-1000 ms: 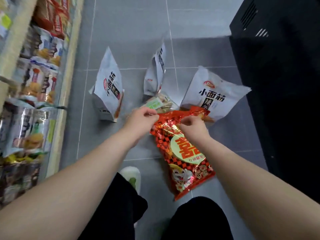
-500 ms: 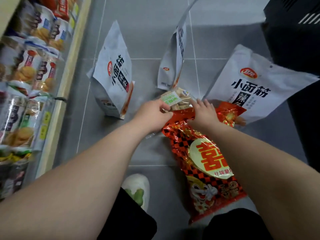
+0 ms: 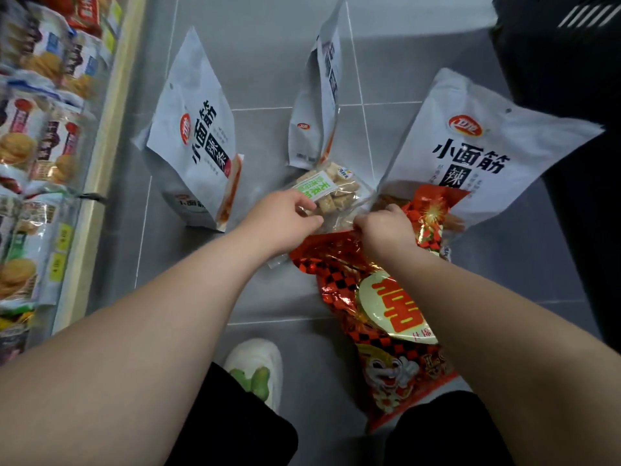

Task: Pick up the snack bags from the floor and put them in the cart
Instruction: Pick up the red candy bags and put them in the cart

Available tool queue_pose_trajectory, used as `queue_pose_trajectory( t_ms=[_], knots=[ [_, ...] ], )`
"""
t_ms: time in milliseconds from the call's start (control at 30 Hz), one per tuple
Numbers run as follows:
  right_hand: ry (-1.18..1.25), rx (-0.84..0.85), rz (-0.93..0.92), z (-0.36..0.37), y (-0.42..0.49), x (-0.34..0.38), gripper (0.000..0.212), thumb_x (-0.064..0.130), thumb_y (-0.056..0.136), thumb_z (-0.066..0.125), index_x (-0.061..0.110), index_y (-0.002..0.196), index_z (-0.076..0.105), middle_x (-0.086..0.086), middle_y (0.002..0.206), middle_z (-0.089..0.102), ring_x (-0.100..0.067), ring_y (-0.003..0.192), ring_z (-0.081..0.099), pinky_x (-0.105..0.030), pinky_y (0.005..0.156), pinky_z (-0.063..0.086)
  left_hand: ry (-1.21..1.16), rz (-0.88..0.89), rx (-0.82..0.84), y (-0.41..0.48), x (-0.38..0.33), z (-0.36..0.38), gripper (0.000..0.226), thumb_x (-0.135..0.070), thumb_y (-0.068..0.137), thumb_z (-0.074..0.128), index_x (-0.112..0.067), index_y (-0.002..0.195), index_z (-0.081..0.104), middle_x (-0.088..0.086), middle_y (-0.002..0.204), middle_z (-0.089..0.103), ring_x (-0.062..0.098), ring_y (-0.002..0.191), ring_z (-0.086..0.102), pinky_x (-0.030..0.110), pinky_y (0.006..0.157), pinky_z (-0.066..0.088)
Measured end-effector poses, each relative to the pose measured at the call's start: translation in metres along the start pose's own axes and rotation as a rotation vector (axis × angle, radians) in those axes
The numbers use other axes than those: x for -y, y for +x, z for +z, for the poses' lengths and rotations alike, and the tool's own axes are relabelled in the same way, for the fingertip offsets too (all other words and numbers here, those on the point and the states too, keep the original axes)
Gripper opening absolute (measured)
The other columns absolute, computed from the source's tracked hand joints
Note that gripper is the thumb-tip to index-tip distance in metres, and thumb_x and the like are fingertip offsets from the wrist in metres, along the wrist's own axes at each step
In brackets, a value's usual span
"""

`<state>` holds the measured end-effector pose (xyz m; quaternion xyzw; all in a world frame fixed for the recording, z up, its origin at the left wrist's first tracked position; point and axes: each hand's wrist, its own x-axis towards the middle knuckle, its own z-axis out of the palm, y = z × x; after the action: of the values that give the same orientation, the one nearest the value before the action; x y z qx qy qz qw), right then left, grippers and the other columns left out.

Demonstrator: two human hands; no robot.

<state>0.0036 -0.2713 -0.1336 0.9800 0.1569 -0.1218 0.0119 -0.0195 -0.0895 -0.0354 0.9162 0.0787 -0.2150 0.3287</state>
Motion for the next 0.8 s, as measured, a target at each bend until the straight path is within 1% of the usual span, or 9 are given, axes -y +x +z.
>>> queue_pose_trajectory(
  t_ms=[67,267,400,500,567,633,667,733,800],
  knots=[
    [-0.004,-0.054,0.017,-0.009,-0.016,-0.003,0.019,0.009,0.078,0.052,0.019,0.089,0.065,-0.003,0.086,0.069,-0.027,0.087,0.061,-0.035,0.084,0.033,-0.021,0.013,0.024,-0.004,-0.005,0.000,0.045,-0.045,0.079,0.069,-0.025,0.118,0.060,-0.003,0.116,0.064,0.013,0.090,0.060,0.023,0.072,0.042],
    [0.085,-0.283,0.123,-0.039,-0.065,-0.031,0.016,0.017,0.085,0.055,0.017,0.089,0.071,-0.005,0.083,0.072,-0.029,0.083,0.062,-0.036,0.081,0.034,-0.115,0.015,0.183,-0.022,-0.008,-0.001,0.101,-0.062,0.054,0.076,-0.028,0.141,0.039,-0.006,0.132,0.054,0.015,0.114,0.055,0.032,0.099,0.044],
    [0.263,-0.426,0.195,-0.062,-0.106,-0.053,0.023,0.030,0.093,0.054,0.017,0.092,0.073,-0.004,0.085,0.073,-0.028,0.086,0.062,-0.033,0.084,0.029,-0.187,0.029,0.429,-0.030,-0.014,0.012,0.101,-0.041,0.061,0.083,-0.032,0.146,0.030,-0.004,0.147,0.041,0.016,0.133,0.041,0.030,0.108,0.032],
    [0.357,-0.474,0.234,-0.075,-0.132,-0.065,0.022,0.030,0.093,0.055,0.018,0.092,0.074,-0.003,0.087,0.073,-0.026,0.087,0.058,-0.029,0.082,0.024,-0.181,0.052,0.541,-0.032,-0.028,0.034,0.107,-0.041,0.048,0.091,-0.040,0.141,0.037,-0.007,0.146,0.044,0.014,0.134,0.040,0.039,0.115,0.028],
    [0.403,-0.477,0.262,-0.077,-0.145,-0.073,0.021,0.030,0.092,0.057,0.019,0.091,0.074,-0.003,0.086,0.072,-0.025,0.088,0.057,-0.030,0.082,0.025,-0.180,0.089,0.512,-0.031,-0.041,0.057,0.083,-0.040,0.053,0.090,-0.040,0.127,0.052,-0.009,0.130,0.059,0.014,0.122,0.053,0.041,0.110,0.036],
    [0.431,-0.471,0.300,-0.076,-0.154,-0.079,0.019,0.030,0.092,0.057,0.020,0.091,0.074,-0.003,0.085,0.071,-0.026,0.089,0.057,-0.031,0.083,0.026,-0.291,0.095,0.425,-0.035,-0.055,0.079,0.045,-0.028,0.075,0.078,-0.032,0.116,0.060,-0.008,0.115,0.066,0.015,0.112,0.059,0.034,0.101,0.043],
    [0.437,-0.458,0.332,-0.076,-0.158,-0.082,0.019,0.030,0.092,0.057,0.021,0.093,0.074,-0.004,0.086,0.070,-0.026,0.091,0.056,-0.031,0.085,0.027,-0.369,0.075,0.372,-0.037,-0.063,0.091,0.035,-0.023,0.083,0.070,-0.025,0.117,0.060,-0.006,0.111,0.064,0.015,0.110,0.059,0.029,0.093,0.043],
    [0.454,-0.444,0.409,-0.075,-0.163,-0.087,0.019,0.030,0.091,0.057,0.021,0.098,0.072,-0.007,0.091,0.068,-0.027,0.097,0.054,-0.033,0.089,0.030,-0.485,0.003,0.258,-0.038,-0.075,0.108,0.032,-0.024,0.091,0.061,-0.015,0.121,0.058,-0.001,0.109,0.063,0.016,0.105,0.058,0.026,0.085,0.039],
    [0.481,-0.544,0.485,-0.071,-0.171,-0.091,0.025,0.031,0.089,0.060,0.017,0.109,0.066,-0.007,0.104,0.064,-0.026,0.108,0.051,-0.035,0.096,0.033,-0.568,-0.088,0.194,-0.036,-0.084,0.117,0.030,-0.028,0.092,0.059,-0.011,0.116,0.059,0.000,0.100,0.065,0.016,0.091,0.061,0.027,0.081,0.041]
  ],
)
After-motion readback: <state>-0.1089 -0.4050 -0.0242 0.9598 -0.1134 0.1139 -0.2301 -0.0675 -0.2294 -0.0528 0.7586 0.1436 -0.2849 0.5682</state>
